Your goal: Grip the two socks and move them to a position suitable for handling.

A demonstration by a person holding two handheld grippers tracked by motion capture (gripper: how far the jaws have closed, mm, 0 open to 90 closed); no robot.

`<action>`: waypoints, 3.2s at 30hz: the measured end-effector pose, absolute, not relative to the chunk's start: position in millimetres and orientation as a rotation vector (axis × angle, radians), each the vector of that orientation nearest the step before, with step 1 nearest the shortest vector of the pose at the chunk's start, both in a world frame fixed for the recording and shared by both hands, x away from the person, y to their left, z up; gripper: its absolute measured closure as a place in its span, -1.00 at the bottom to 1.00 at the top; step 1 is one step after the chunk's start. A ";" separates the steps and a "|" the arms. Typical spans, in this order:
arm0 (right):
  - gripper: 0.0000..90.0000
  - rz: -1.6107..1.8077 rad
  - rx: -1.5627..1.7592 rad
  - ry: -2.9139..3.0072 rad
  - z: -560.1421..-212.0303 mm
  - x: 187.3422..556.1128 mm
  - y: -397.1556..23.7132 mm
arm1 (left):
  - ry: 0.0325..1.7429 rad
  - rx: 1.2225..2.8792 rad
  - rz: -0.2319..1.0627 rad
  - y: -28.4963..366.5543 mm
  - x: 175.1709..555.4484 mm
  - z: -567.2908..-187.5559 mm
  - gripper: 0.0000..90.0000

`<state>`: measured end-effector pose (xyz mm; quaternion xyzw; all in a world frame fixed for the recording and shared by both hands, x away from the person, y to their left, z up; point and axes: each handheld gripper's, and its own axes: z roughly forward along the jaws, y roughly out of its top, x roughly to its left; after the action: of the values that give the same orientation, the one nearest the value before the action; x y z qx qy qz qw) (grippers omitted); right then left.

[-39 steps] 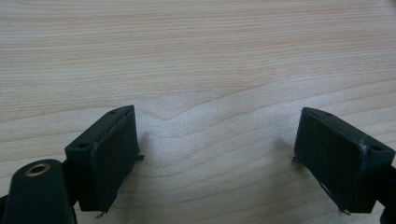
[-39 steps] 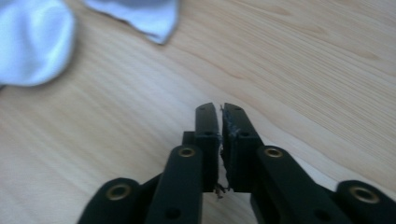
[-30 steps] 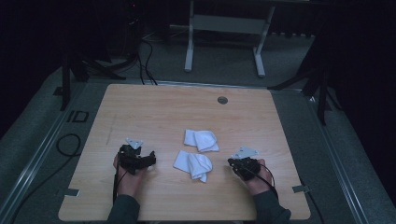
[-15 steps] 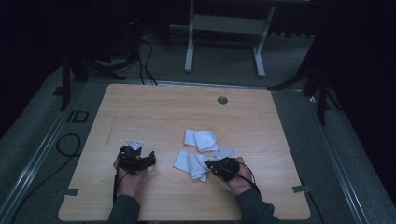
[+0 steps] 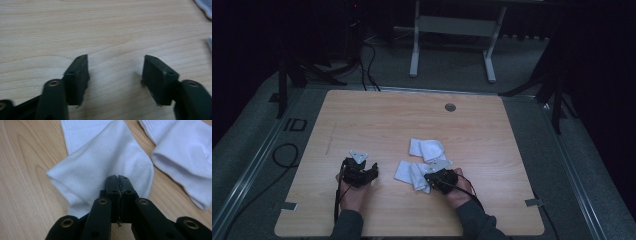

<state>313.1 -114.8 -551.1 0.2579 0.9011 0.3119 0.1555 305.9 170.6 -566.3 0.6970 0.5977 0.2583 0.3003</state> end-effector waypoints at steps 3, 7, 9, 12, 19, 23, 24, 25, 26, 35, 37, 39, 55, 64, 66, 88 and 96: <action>0.97 0.892 0.707 2.587 -551.6 314.7 -110.4 | 1.570 1.861 0.677 170.2 305.0 -565.7 0.00; 0.97 0.886 0.672 2.598 -551.4 315.7 -104.2 | 1.557 1.877 0.662 169.8 304.4 -564.6 0.10; 0.97 0.886 0.661 2.600 -551.4 315.9 -101.1 | 1.551 1.889 0.651 169.4 303.7 -563.3 0.23; 0.97 0.888 0.640 2.606 -551.5 316.5 -97.1 | 1.522 1.910 0.629 166.4 302.5 -561.3 0.37; 0.97 0.883 0.597 2.619 -551.4 314.0 -89.0 | 1.341 1.927 0.627 149.9 292.5 -548.3 0.69; 0.98 0.894 0.576 2.625 -551.8 314.0 -85.7 | 1.296 1.945 0.572 141.8 291.7 -549.7 0.84; 0.99 0.894 0.566 2.625 -552.0 314.3 -84.9 | 1.287 1.952 0.562 140.2 291.8 -550.3 0.87; 0.99 0.894 0.560 2.628 -552.1 314.5 -84.0 | 1.280 1.959 0.553 138.5 291.9 -550.9 0.90; 0.99 0.896 0.555 2.631 -552.2 314.9 -83.3 | 1.276 1.963 0.542 136.8 291.9 -551.5 0.93; 1.00 0.945 0.520 2.646 -555.0 321.2 -84.9 | 1.212 2.077 0.529 120.5 292.9 -559.5 0.97; 1.00 0.951 0.510 2.648 -555.3 322.0 -86.1 | 1.212 2.081 0.534 119.0 292.9 -560.4 0.97; 1.00 0.947 0.509 2.648 -555.2 322.4 -86.5 | 1.214 2.091 0.530 118.7 292.6 -559.8 0.98; 0.84 0.876 0.758 2.579 -539.6 344.7 -100.9 | 1.231 2.084 0.516 117.7 291.5 -559.6 0.99; 0.60 0.928 0.809 2.581 -540.7 355.0 -96.3 | 1.234 2.085 0.530 116.6 290.6 -559.8 0.99; 0.56 0.950 0.850 2.601 -544.1 360.3 -94.0 | 1.236 2.083 0.527 116.6 290.6 -559.9 0.99; 0.97 0.872 0.845 2.549 -521.9 322.7 -135.9 | 1.249 2.071 0.525 116.4 290.5 -560.1 0.99; 0.97 0.831 0.913 2.507 -524.9 315.6 -170.7 | 1.247 2.074 0.527 116.4 290.4 -560.1 0.99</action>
<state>315.6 -170.7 -524.9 0.3220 0.8835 0.2930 0.1727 290.4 116.4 -560.1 0.7914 0.4761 0.2013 0.3264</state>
